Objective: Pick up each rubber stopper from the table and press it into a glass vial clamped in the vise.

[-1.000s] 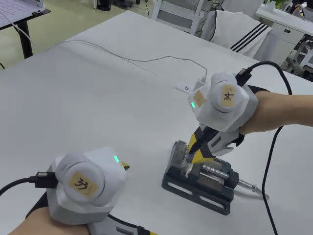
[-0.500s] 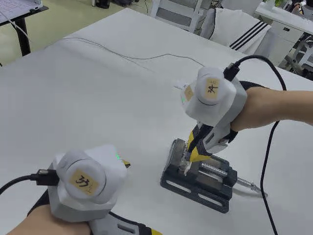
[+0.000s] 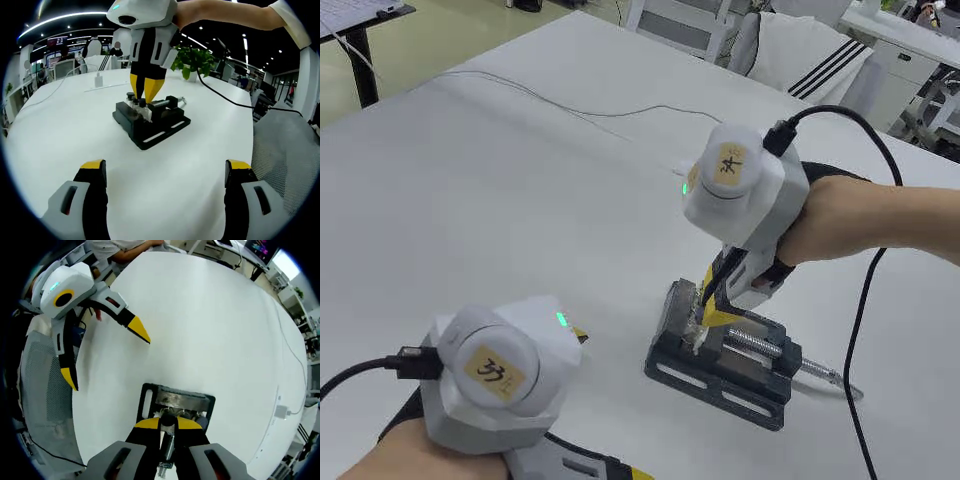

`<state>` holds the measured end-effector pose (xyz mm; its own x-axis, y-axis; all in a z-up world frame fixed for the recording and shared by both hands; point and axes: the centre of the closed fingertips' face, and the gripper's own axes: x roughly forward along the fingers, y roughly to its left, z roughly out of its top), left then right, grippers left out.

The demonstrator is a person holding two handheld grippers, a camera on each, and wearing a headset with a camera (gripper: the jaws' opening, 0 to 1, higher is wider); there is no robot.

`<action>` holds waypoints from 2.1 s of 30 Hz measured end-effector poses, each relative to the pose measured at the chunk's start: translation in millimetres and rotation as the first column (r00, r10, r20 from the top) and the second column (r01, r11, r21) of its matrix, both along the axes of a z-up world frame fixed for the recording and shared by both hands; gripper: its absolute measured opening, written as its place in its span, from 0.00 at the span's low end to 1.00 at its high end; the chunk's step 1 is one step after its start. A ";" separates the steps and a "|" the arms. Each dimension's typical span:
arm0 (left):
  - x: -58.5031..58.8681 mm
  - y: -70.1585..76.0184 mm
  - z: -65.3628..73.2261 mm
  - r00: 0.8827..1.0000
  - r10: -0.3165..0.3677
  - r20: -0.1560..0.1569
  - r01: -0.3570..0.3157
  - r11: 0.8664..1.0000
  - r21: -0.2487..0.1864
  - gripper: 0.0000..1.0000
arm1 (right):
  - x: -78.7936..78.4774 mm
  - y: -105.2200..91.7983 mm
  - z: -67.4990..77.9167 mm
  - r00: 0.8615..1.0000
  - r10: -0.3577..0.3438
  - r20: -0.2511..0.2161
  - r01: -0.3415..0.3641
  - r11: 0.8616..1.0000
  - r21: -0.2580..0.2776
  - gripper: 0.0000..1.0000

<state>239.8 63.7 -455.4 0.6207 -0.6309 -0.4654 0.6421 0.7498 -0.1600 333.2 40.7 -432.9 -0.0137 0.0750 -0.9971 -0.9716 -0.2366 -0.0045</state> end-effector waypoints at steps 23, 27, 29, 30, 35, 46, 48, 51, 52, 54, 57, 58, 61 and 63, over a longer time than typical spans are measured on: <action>-0.6 -0.9 -0.2 1.000 -0.003 -0.003 0.003 1.000 -0.005 0.98 | -1.2 -0.4 1.2 0.991 0.133 0.021 -0.133 0.991 0.029 0.07; -0.9 -0.5 -0.1 1.000 -0.003 -0.003 0.003 1.000 -0.005 0.98 | -1.5 -0.9 1.0 0.989 0.145 0.015 -0.145 0.989 0.034 0.09; -1.4 -0.9 -0.4 1.000 -0.006 -0.004 0.006 1.000 -0.004 0.98 | -2.0 -1.2 1.1 0.989 0.147 0.013 -0.147 0.988 0.037 0.10; -1.6 -1.3 -0.2 1.000 -0.007 -0.003 0.007 1.000 -0.004 0.98 | -3.1 -2.3 1.4 0.988 0.153 0.006 -0.153 0.987 0.041 0.11; -0.6 0.8 0.9 1.000 -0.001 0.001 0.001 1.000 -0.005 0.98 | -2.1 -8.2 9.4 0.989 0.148 0.006 -0.148 0.987 0.058 0.12; 1.2 3.1 -2.1 1.000 0.003 -0.008 -0.003 1.000 -0.001 0.98 | 3.0 -6.4 16.0 0.996 0.087 -0.033 -0.082 0.989 0.127 0.00; 1.0 1.4 -3.0 1.000 0.000 -0.010 0.000 1.000 -0.002 0.98 | 1.6 -5.8 15.2 0.995 0.094 -0.033 -0.089 0.988 0.129 0.00; 1.0 -0.6 -3.7 1.000 -0.003 -0.011 0.003 1.000 -0.004 0.98 | 0.5 -6.3 12.1 0.995 0.095 -0.036 -0.090 0.988 0.128 0.00; 1.1 -1.0 -4.2 1.000 -0.003 -0.012 0.003 1.000 -0.005 0.98 | -0.4 -6.1 11.1 0.995 0.097 -0.039 -0.091 0.987 0.132 0.00; 1.0 -1.6 -4.7 1.000 -0.003 -0.013 0.003 1.000 -0.006 0.98 | -1.0 -5.9 10.2 0.995 0.095 -0.043 -0.089 0.987 0.133 0.00; 0.4 -1.9 -5.8 1.000 -0.003 -0.015 0.003 1.000 -0.005 0.98 | -0.8 -3.2 9.9 0.995 0.096 -0.038 -0.089 0.985 0.147 0.00; 0.5 -1.9 -6.1 1.000 -0.002 -0.015 0.002 1.000 -0.007 0.98 | -1.3 -3.1 9.6 0.995 0.093 -0.043 -0.086 0.986 0.146 0.00; 0.2 -1.9 -6.8 1.000 -0.003 -0.020 0.003 1.000 -0.002 0.97 | -1.7 -2.6 8.6 0.994 0.098 -0.042 -0.091 0.985 0.147 0.00; 0.4 -2.6 -6.2 1.000 -0.002 -0.020 0.002 1.000 -0.006 0.97 | -2.6 -2.7 6.4 0.994 0.098 -0.046 -0.091 0.985 0.147 0.00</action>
